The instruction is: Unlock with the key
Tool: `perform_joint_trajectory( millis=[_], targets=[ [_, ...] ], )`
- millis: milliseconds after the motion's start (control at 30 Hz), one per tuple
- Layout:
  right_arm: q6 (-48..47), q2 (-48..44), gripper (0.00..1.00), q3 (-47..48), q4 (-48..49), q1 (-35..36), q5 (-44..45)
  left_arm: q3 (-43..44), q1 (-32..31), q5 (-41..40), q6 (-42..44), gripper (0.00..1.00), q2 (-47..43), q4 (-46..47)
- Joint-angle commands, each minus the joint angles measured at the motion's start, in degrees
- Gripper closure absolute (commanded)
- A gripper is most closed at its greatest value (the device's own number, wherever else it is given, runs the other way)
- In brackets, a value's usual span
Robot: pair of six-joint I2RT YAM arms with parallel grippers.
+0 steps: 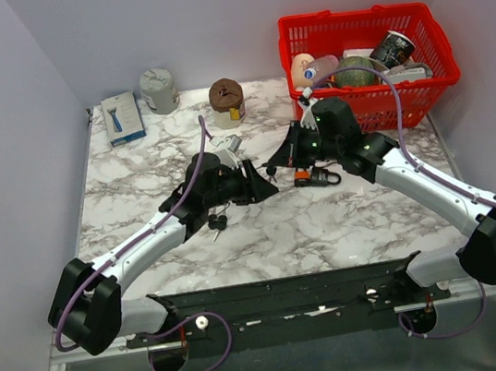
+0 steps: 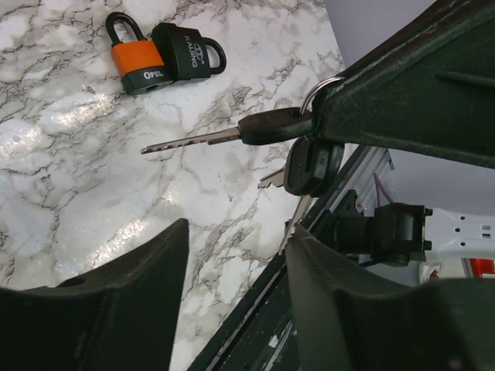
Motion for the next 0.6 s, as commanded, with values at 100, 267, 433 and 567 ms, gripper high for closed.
perform_joint_trajectory(
  millis=[100,267,433,567],
  targets=[
    [0.76,-0.68,0.99,-0.73,1.23,0.02,-1.52,1.04,-0.41,0.55,-1.49,0.51,-0.03,4.37],
    [0.76,-0.24,0.99,-1.08,1.23,-0.07,-1.69,0.43,-0.41,0.55,-1.76,0.79,-0.21,4.81],
    [0.24,0.2,0.99,-1.7,0.26,-0.07,-0.73,0.25,-0.41,0.55,0.26,1.0,-1.87,2.53],
    [-3.53,0.46,0.99,-1.79,-0.27,-0.42,-2.29,0.43,-0.32,2.91,4.91,1.0,-4.25,-3.16]
  ],
)
